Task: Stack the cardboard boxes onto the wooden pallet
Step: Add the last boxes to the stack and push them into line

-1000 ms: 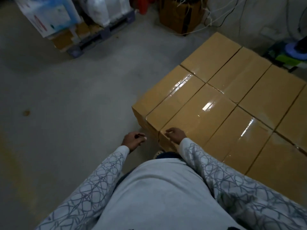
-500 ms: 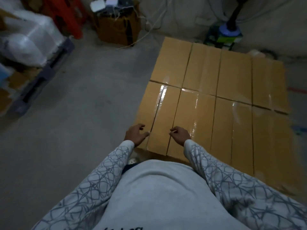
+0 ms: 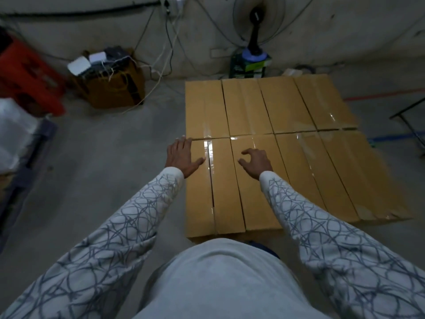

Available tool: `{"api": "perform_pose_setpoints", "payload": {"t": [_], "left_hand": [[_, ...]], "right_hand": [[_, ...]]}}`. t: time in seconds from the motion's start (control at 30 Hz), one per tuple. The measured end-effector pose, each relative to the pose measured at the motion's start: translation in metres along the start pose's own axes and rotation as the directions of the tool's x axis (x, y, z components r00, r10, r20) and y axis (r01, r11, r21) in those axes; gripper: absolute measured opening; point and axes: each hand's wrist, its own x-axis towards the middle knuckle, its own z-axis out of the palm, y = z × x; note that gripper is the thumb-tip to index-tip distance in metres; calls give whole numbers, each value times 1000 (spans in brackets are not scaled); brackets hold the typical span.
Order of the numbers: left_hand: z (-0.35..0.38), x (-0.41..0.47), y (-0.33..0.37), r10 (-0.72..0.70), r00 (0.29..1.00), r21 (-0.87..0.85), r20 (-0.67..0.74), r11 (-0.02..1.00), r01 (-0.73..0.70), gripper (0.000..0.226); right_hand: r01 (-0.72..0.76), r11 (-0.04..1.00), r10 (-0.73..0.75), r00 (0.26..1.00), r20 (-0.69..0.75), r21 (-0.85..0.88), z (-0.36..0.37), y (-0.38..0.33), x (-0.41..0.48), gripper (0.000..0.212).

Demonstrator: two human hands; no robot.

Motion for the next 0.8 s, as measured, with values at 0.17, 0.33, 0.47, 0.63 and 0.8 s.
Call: {"api": "perform_pose_setpoints", "payload": {"t": [0.17,0.33,0.47,0.63,0.8], "left_hand": [[-3,8,6,-71,997,-170,-6,983,69,85],[49,-29,-14,-319,939,-505,130,794,339,73],[106,-68,-39,-513,825,-702,237,497,510,68],[194,-62,-95,-579,703,-814,412,113,570,59],[298,16,-173,-503,649,-802,571,-174,571,22]], "right_hand": [[5,1000,-4,1000,-29,20,3,-1,9,42],[76,997,-70,986,150,-32,47,-2,3,42],[219,971,-175,926,335,-97,106,0,6,41],[317,939,-244,887,393,-131,196,-9,49,41],[397,907,-354,899,259,-139,298,-22,126,40]]}}
